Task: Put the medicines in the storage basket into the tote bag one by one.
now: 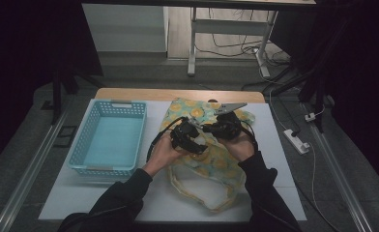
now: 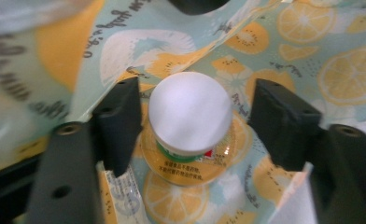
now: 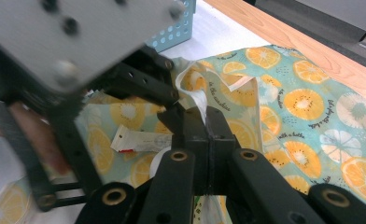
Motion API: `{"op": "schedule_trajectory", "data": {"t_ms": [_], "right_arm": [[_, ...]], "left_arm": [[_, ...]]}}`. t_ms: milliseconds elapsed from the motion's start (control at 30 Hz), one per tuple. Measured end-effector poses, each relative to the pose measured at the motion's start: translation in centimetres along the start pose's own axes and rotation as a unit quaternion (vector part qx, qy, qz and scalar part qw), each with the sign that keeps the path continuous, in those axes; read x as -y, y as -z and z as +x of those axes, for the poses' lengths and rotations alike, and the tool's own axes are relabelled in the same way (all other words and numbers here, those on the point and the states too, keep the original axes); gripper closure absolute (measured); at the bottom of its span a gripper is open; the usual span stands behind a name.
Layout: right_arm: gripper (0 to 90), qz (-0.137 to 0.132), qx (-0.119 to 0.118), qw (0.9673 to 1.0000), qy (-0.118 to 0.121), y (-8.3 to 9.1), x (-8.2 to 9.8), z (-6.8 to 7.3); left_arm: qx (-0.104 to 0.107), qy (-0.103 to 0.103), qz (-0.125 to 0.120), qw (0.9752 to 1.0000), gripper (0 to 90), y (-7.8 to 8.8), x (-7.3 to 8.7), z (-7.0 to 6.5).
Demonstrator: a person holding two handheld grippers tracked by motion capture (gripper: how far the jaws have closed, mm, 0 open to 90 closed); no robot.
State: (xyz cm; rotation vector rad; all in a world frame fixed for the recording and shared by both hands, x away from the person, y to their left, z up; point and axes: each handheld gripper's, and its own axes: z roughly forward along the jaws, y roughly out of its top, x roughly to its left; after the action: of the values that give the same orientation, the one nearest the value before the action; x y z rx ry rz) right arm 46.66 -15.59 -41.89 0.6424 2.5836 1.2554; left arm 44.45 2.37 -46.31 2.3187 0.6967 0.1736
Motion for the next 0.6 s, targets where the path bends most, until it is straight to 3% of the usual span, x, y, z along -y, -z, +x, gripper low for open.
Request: {"op": "schedule_trajectory", "data": {"t_ms": [133,600], "right_arm": [[89.2,-0.001,-0.001,1.0,0.001,0.1,0.0,0.1],[89.2,0.0,-0.003,1.0,0.003,0.1,-0.1,0.2]], "left_arm": [[0.011,-0.006,-0.006,0.9999,21.9,0.8,0.3,-0.3],[0.045,0.008,-0.032,0.9984,1.9,2.9,2.1,-1.2]]}}
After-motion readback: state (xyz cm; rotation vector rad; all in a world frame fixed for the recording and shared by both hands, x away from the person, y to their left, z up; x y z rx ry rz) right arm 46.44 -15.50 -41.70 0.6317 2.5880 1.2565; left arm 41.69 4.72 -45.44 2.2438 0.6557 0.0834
